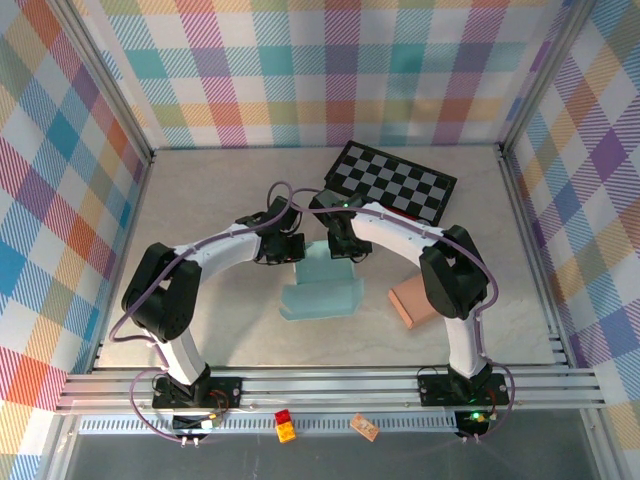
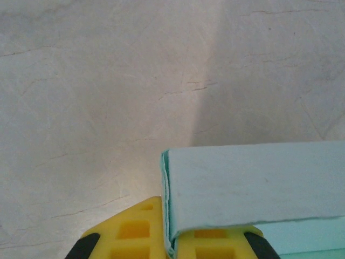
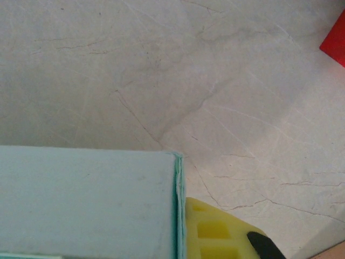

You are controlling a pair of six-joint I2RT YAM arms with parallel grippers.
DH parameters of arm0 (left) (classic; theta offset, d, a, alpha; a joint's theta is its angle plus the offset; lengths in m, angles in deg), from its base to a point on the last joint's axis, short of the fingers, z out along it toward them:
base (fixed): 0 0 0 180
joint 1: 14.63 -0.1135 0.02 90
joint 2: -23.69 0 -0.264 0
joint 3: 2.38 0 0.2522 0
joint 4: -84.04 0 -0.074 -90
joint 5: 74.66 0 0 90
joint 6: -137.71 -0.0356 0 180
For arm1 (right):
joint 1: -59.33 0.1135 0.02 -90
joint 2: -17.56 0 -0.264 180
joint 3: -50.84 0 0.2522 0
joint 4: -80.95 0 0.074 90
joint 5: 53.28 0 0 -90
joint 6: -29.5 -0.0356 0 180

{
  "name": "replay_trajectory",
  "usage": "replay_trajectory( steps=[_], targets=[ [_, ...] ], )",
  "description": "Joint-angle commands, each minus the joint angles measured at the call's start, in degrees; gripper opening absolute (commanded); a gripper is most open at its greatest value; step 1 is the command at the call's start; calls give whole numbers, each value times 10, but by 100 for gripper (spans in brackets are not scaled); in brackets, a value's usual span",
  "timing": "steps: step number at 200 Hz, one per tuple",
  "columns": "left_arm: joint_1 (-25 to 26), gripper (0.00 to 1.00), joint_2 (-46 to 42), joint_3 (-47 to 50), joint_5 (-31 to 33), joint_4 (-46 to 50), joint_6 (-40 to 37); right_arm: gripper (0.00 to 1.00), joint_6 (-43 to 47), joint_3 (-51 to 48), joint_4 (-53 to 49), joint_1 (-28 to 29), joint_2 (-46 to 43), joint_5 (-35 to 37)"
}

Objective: Fold the paper box

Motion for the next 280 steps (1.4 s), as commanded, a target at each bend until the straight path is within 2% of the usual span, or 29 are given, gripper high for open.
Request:
replay_trajectory(
  steps=[1,54,84,119,153,163,174,207,224,280],
  targets=[
    [4,0,2,-2,39,19,15,0,-8,2,-15,2,-4,-2],
    [48,0,16,-27,166,100,44,0,-13,4,-16,3,1,-7],
    [55,0,18,-19,195,109,58,0,-17,3,-14,3,4,-13],
    [59,0,28,-28,216,121,62,0,-20,2,-11,3,6,-20],
    [59,0,40,-30,195,114,61,0,-23,0,-8,2,8,-30],
    [59,11,44,-31,186,113,61,0,-22,-2,-6,1,6,-31],
    [59,13,46,-29,178,107,61,0,-22,-2,-6,1,5,-31],
    [59,12,47,-29,181,108,61,0,-24,-2,-7,1,5,-30],
    [59,0,44,-29,191,109,60,0,-24,-3,-7,1,3,-28],
    [70,0,65,-45,247,163,83,0,-33,1,-11,1,8,-43]
  ],
)
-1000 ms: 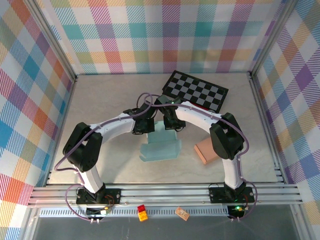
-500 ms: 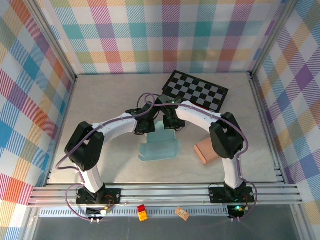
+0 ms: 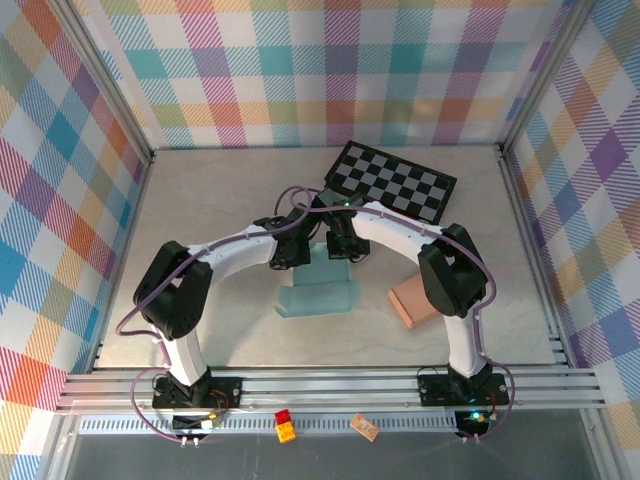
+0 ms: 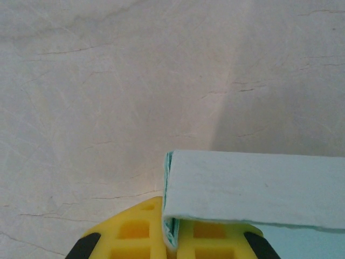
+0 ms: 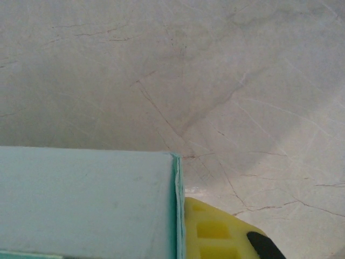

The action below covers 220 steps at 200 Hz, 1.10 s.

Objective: Fold the paper box

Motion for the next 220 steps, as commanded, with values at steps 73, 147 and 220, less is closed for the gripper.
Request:
replay_trajectory(
  steps=[73,147,220],
  targets=[
    [13,0,65,-18,45,85,46,0,-36,-24,8,8,-10,-4],
    [13,20,52,-15,17,86,25,0,-39,-26,7,1,-15,3],
    [13,0,50,-22,72,101,36,0,-38,-30,13,2,-16,-5]
  ],
)
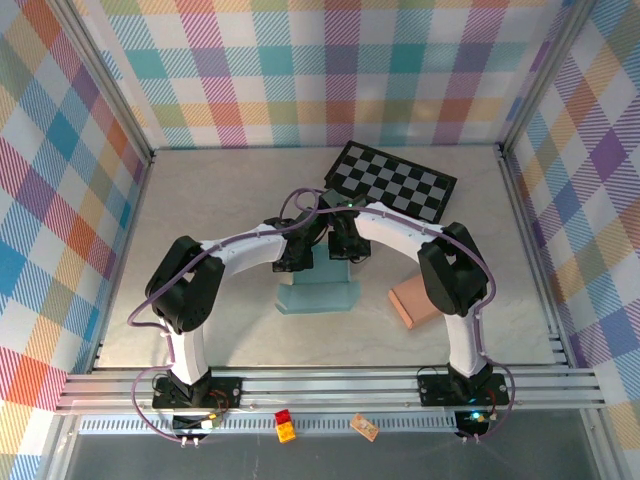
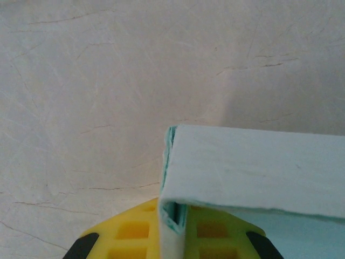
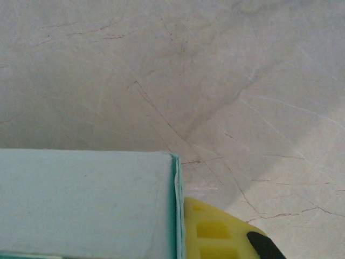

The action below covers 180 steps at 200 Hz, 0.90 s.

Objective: Fold the paper box

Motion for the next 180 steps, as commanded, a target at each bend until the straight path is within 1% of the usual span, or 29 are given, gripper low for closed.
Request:
replay_trajectory(
  steps=[1,21,32,44,52,58,87,121,134,153,180],
  targets=[
    [0,0,11,3,56,58,21,0,-23,-9,-15,14,-16,22],
    [0,0,14,0,50,58,24,0,-21,-6,-16,13,-14,21],
    [0,20,8,-4,46,59,21,0,-21,-5,-18,12,-12,21],
    [0,38,-4,-13,43,62,17,0,-21,-5,-18,13,-12,20],
    [0,43,-15,-18,40,62,15,0,-21,-5,-19,13,-12,20],
    [-1,45,-24,-22,35,62,14,0,-21,-5,-20,12,-10,19],
    [-12,48,-43,-27,-11,54,12,0,-23,-3,-22,13,-5,16],
    [-22,49,-38,-18,-36,38,-2,0,-23,4,-25,13,2,12],
    [-25,48,-44,-11,-44,21,-7,0,-23,5,-26,13,3,12],
    [-33,47,-34,-17,-46,27,-11,0,-24,3,-26,13,2,13],
    [-40,42,-19,-16,-52,12,-21,0,-22,4,-25,13,2,10]
  ],
)
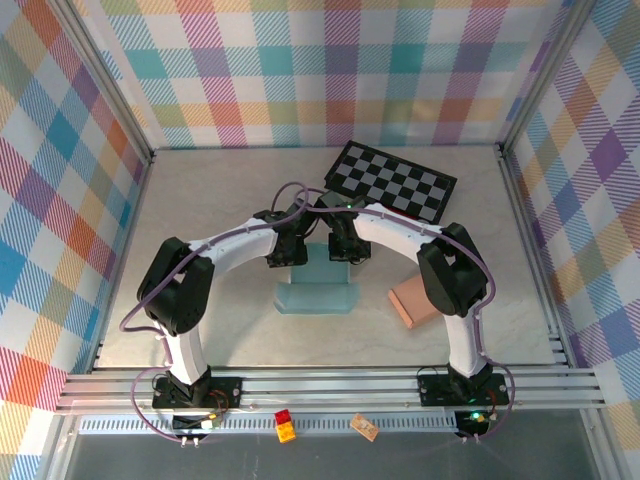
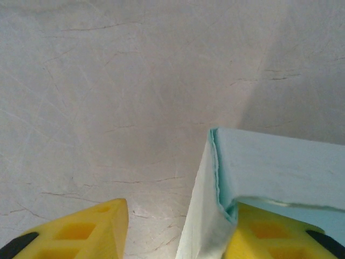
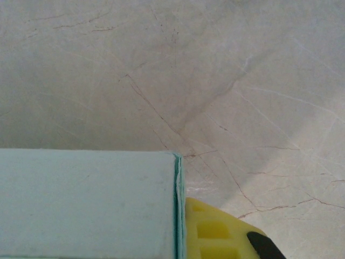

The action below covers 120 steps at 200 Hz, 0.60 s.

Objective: Fold the paper box

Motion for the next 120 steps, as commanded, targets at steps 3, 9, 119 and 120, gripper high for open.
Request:
replay_trajectory(
  steps=[3,9,119,120],
  targets=[
    [-9,41,7,-5,-12,-16,-19,0,-7,6,-17,8,3,0],
    [-9,40,11,-10,-13,-14,-22,0,-7,7,-17,7,3,0],
    [10,0,46,-21,107,42,-7,0,-14,13,-17,8,15,-19],
    [11,0,46,-21,108,43,-6,0,-14,14,-16,8,15,-20]
  ],
)
